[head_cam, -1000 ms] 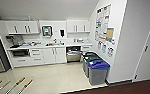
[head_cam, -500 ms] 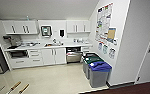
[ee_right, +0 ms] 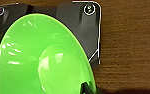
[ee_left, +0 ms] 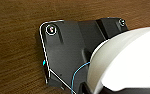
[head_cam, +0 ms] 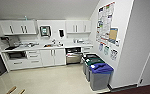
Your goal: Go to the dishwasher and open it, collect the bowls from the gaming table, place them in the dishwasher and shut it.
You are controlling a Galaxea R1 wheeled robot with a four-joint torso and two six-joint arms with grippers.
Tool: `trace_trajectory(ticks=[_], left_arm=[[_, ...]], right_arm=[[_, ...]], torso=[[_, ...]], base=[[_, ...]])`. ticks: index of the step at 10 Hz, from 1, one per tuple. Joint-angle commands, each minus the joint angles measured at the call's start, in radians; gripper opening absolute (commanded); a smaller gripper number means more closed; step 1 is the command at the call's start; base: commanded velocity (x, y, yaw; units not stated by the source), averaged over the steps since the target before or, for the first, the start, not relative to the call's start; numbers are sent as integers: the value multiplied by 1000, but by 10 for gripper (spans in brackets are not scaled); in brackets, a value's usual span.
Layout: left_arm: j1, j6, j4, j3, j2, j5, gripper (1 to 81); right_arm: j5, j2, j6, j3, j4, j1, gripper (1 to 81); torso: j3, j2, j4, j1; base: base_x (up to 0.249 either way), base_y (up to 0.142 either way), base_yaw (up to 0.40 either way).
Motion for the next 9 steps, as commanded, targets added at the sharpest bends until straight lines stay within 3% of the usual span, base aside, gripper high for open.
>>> trace_trajectory(ticks=[1,9], left_arm=[[-48,3,-4,-13,-24,15,10],[-51,3,-11,-13,-22,14,10]], right_arm=[[-38,-17,1,-8,-5,42,10],[-41,-14,1,-8,-5,40,10]], torso=[[0,0,0,0],[0,0,0,0]], base=[[163,0,0],[162,0,0]])
